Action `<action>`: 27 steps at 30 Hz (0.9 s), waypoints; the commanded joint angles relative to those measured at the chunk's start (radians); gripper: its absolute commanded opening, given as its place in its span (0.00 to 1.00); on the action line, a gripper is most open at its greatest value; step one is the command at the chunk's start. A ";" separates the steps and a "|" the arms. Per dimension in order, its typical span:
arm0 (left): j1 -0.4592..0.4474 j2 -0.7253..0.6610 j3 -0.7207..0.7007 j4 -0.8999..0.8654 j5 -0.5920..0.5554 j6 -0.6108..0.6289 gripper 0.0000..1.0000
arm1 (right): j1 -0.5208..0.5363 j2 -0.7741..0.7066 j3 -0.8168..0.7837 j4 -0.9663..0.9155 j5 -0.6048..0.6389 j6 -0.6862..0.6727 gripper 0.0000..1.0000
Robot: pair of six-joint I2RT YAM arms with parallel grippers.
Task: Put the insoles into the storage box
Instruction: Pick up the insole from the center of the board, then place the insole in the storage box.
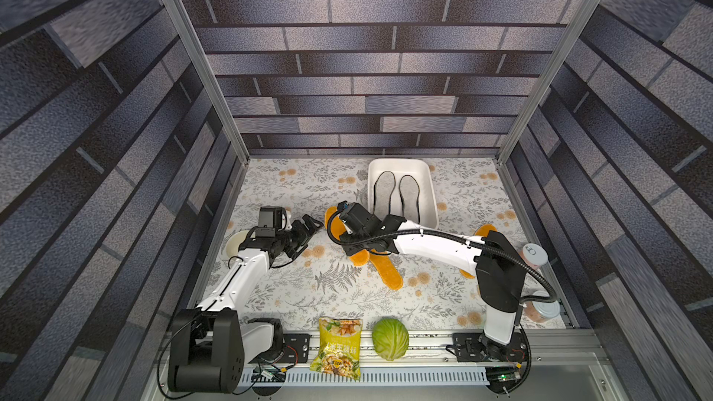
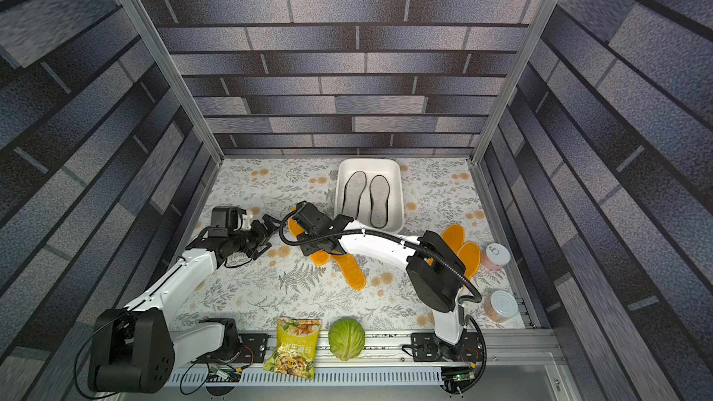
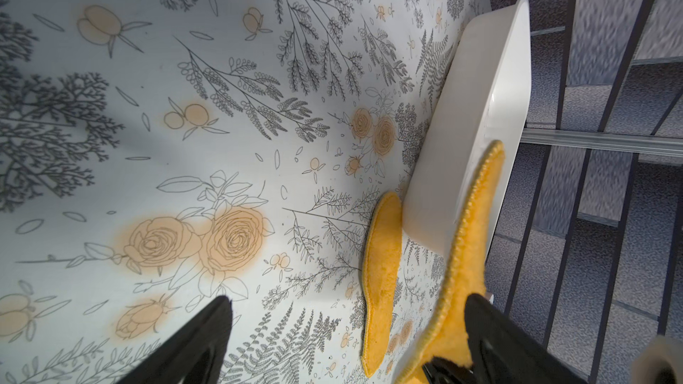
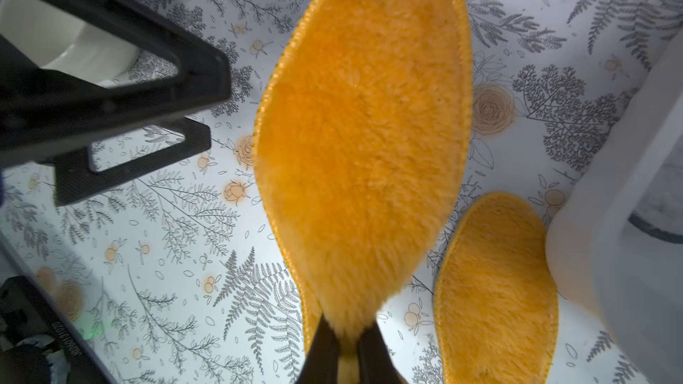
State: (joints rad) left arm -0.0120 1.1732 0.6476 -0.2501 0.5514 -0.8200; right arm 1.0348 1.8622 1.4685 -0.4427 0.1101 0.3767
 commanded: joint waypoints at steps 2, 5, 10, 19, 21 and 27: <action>0.006 -0.001 -0.012 0.002 0.019 -0.007 1.00 | -0.033 -0.081 -0.005 0.017 -0.007 0.005 0.09; 0.006 -0.006 -0.012 0.002 0.019 -0.008 1.00 | -0.085 -0.120 -0.007 0.009 0.004 0.052 0.06; 0.006 -0.008 -0.013 0.005 0.019 -0.008 1.00 | -0.169 -0.149 0.016 -0.022 0.087 0.127 0.03; 0.006 -0.002 -0.008 0.006 0.016 -0.010 1.00 | -0.302 -0.045 0.127 -0.140 0.133 0.296 0.00; 0.006 0.006 -0.004 0.009 0.019 -0.010 1.00 | -0.315 -0.012 0.152 -0.153 0.141 0.333 0.00; 0.007 0.034 0.015 0.012 0.032 -0.004 1.00 | -0.333 0.093 0.232 -0.187 0.173 0.400 0.00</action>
State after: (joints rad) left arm -0.0116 1.1915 0.6479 -0.2443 0.5617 -0.8204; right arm 0.7055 1.9221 1.6569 -0.5709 0.2474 0.7136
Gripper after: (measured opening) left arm 0.998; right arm 0.080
